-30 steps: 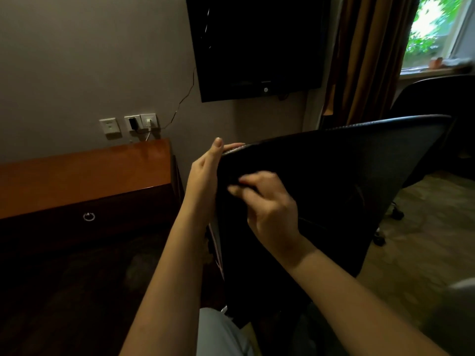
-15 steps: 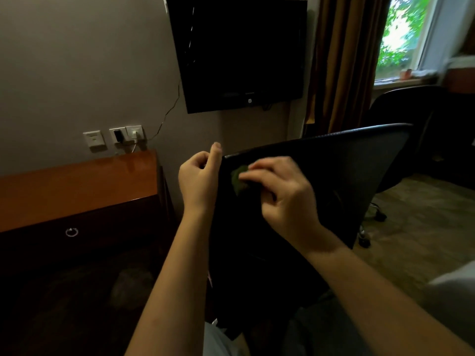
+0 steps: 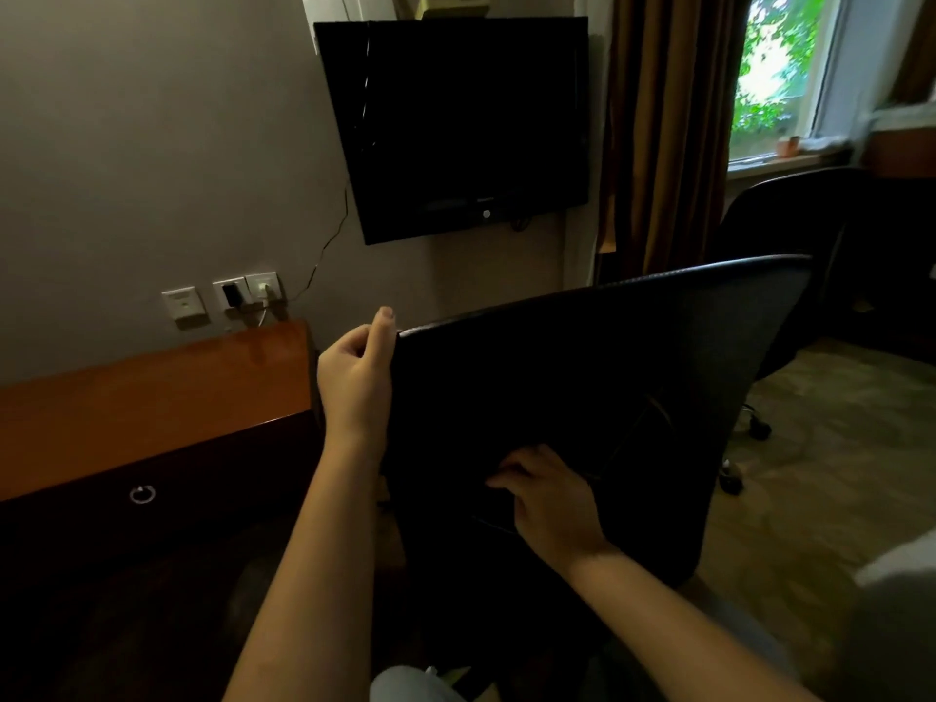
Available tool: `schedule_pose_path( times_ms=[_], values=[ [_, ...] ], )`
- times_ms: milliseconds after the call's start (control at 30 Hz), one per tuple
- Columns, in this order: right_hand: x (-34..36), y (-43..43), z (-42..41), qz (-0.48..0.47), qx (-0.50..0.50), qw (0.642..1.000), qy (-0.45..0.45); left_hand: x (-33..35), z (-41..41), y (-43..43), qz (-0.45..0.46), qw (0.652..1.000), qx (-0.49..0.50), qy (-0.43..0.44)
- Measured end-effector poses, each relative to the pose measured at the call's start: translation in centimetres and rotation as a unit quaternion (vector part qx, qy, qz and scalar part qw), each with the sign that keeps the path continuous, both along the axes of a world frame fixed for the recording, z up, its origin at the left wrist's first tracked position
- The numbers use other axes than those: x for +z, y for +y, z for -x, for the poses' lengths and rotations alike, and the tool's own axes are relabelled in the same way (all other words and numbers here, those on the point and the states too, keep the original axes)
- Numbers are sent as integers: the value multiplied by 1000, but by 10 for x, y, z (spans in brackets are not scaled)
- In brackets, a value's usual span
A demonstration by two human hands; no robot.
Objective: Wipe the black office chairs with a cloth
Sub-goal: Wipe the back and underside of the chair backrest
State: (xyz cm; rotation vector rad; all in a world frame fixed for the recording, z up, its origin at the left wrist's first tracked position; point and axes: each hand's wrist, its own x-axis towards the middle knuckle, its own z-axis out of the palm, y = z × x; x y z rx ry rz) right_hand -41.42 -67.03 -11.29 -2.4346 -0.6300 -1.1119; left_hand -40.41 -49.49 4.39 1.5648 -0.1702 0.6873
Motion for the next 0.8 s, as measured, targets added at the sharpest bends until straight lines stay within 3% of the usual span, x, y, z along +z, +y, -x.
schedule_pose_path(
  times_ms=[67,133,233,300,533,667,800],
  values=[
    [3,1,4,-23,19,1000,6,1,1,8,-15,1000,18,6],
    [19,2,9,-64,58,996,-17,5,2,12,-85,994,67,-9],
    [63,-2,17,-100,73,991,-55,20,6,9,-252,950,179,-52],
    [97,-7,25,-130,68,986,-84,29,5,0,-310,922,214,-84],
    [185,-38,54,-213,3,940,-267,38,-9,-63,-396,887,155,-181],
    [160,-46,40,-159,-34,959,-232,25,-11,-71,-386,864,246,-210],
    [76,-49,10,-86,-62,988,-114,20,-13,-61,-382,858,270,-212]
  ],
)
